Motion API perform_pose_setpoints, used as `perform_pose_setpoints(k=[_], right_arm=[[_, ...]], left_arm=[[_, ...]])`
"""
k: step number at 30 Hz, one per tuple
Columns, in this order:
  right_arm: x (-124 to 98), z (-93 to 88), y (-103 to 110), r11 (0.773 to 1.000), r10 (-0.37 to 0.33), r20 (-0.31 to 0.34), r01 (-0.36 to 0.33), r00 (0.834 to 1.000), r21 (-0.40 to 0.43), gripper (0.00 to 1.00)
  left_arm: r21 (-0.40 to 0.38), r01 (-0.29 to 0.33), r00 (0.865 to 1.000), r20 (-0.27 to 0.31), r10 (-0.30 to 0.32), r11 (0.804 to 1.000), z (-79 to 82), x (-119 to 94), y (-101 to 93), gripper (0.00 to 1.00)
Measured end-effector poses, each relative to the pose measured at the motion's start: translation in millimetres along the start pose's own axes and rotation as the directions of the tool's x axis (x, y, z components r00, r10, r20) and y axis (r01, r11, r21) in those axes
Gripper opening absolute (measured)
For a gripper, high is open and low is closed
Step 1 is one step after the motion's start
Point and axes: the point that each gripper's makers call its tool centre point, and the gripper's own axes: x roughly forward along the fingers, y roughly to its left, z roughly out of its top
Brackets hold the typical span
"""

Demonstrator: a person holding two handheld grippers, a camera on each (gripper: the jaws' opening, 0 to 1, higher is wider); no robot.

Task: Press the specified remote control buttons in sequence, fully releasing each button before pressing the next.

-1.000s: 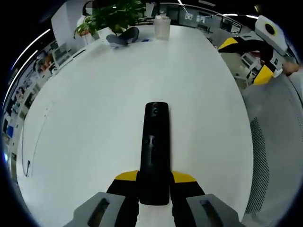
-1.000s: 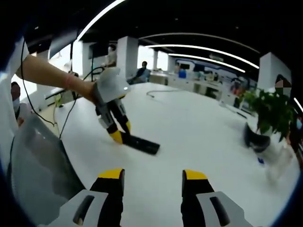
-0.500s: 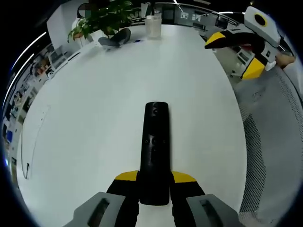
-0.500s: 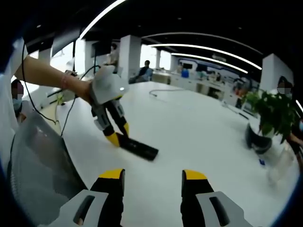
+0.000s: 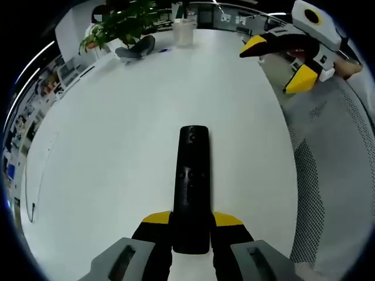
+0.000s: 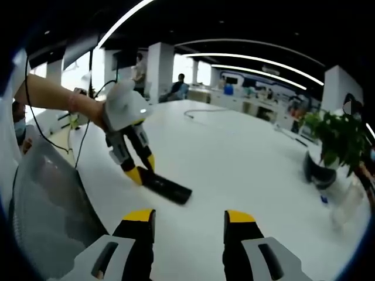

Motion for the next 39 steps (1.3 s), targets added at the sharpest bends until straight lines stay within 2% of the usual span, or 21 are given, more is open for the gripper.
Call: perform_pose_setpoints(k=[16, 39], right_arm=[[0.2, -1.6, 1.3, 1.000, 0.007, -0.002, -0.007, 1.000, 0.000, 0.43], [2.3, -4.6, 1.9, 1.000, 0.022, -0.013, -0.022, 1.000, -0.001, 0.41]], left_arm=[[0.006, 0.003, 1.000, 0.002, -0.003, 1.000, -0.5, -0.2, -19.0, 0.24], [-0.018, -0.005, 0.999, 0.050, 0.006, 1.000, 2.1, -0.1, -45.7, 0.24]])
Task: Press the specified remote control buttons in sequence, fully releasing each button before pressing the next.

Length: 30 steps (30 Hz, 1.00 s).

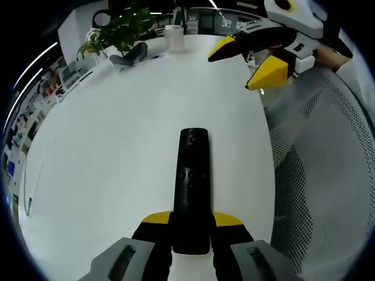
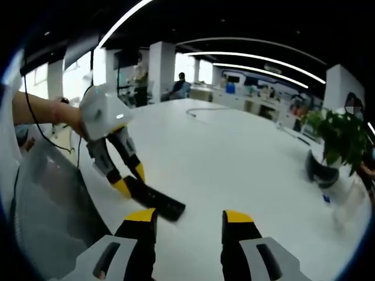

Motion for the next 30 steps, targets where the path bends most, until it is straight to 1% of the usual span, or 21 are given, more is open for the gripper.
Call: perform_pose_setpoints(k=[6, 15, 25, 30], right_arm=[[1.2, -0.7, 1.0, 1.000, 0.007, -0.004, -0.007, 1.000, -0.001, 0.41], [2.0, -1.5, 2.6, 1.000, 0.013, -0.009, -0.013, 1.000, -0.004, 0.40], [2.4, -2.0, 6.2, 1.000, 0.024, -0.017, -0.024, 1.000, -0.013, 0.39], [2.3, -1.9, 7.1, 1.000, 0.026, -0.019, -0.026, 0.999, -0.013, 0.39]], left_arm=[[-0.004, -0.005, 1.000, 0.000, 0.005, 1.000, -0.3, -0.1, -5.6, 0.24], [-0.022, -0.011, 1.000, 0.026, 0.011, 1.000, -0.6, -0.6, -13.9, 0.24], [-0.028, -0.016, 0.999, 0.028, 0.017, 0.999, 0.3, -0.3, -21.5, 0.24], [-0.036, -0.018, 0.999, 0.039, 0.020, 0.999, 0.5, -0.4, -25.2, 0.24]])
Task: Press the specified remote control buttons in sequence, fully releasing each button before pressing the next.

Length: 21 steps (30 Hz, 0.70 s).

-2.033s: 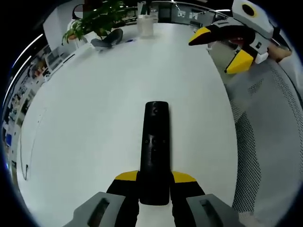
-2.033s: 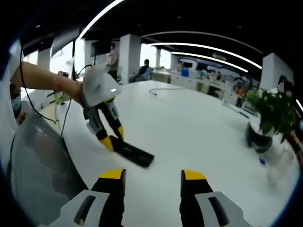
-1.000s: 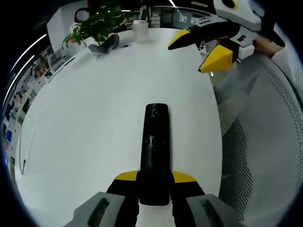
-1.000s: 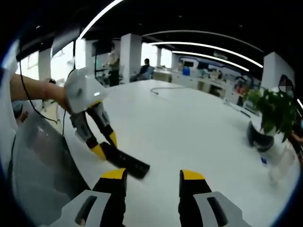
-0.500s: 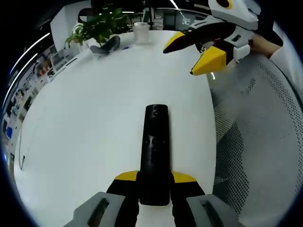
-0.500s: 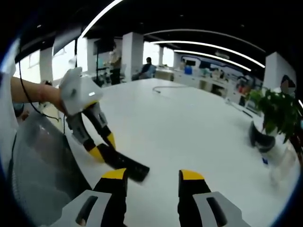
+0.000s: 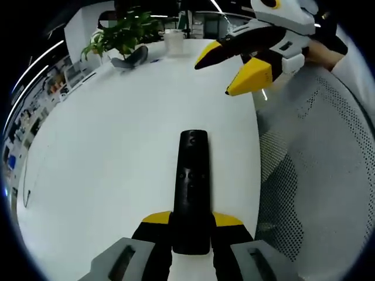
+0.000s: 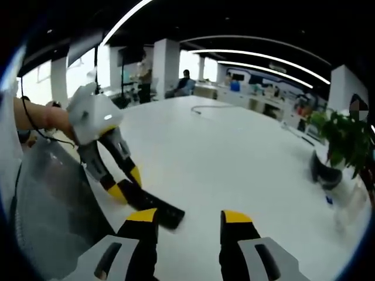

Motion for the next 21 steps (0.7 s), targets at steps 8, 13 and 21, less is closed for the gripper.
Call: perform_pose_setpoints(k=[8, 13, 21], right_arm=[[0.2, 0.1, 1.6, 1.000, 0.005, -0.003, -0.005, 1.000, -0.003, 0.38], [0.6, -0.1, 3.8, 1.000, 0.014, -0.008, -0.014, 1.000, -0.010, 0.38], [0.4, 1.2, 6.2, 1.000, 0.024, -0.006, -0.024, 1.000, -0.017, 0.37]], left_arm=[[-0.024, -0.012, 0.999, 0.035, 0.013, 1.000, -0.3, -0.6, -8.3, 0.24], [-0.035, -0.017, 0.999, 0.051, 0.019, 0.999, 0.1, -0.9, -10.3, 0.24], [-0.054, -0.023, 0.995, 0.092, 0.028, 0.998, 0.8, -0.4, -15.3, 0.24]])
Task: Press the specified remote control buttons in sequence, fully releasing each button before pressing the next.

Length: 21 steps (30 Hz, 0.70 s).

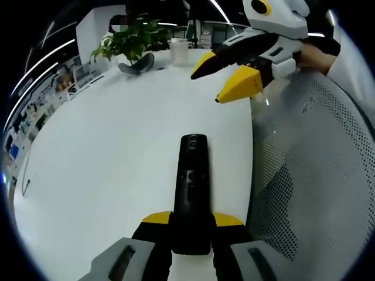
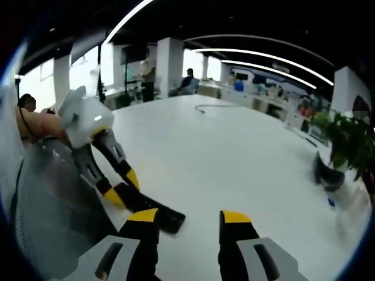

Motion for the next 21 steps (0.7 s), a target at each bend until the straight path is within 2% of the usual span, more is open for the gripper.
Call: perform_pose_setpoints(k=[3, 6, 11, 15, 21], right_arm=[[-0.2, 0.5, 0.9, 1.000, 0.004, 0.002, -0.004, 1.000, -0.002, 0.37], [-0.1, 0.1, 0.9, 1.000, 0.006, 0.001, -0.006, 1.000, 0.004, 0.36], [3.5, -4.6, 7.6, 0.999, 0.048, -0.025, -0.047, 0.999, 0.015, 0.35], [7.6, -9.6, 19.0, 0.993, 0.114, -0.059, -0.113, 0.992, 0.018, 0.34], [10.6, -14.8, 37.9, 0.966, 0.255, -0.098, -0.249, 0.962, 0.069, 0.27]], left_arm=[[-0.002, -0.006, 1.000, 0.026, 0.006, 1.000, 0.6, 0.1, -4.8, 0.24], [0.028, 0.019, 0.997, 0.078, -0.021, 0.999, 2.5, 0.8, -14.5, 0.24], [0.057, 0.045, 0.994, 0.095, -0.050, 0.997, 3.5, 1.0, -16.1, 0.24], [0.080, 0.061, 0.989, 0.132, -0.072, 0.995, 2.4, 0.2, -17.4, 0.24], [0.128, 0.091, 0.979, 0.170, -0.112, 0.988, 3.2, -0.3, -19.1, 0.24]])
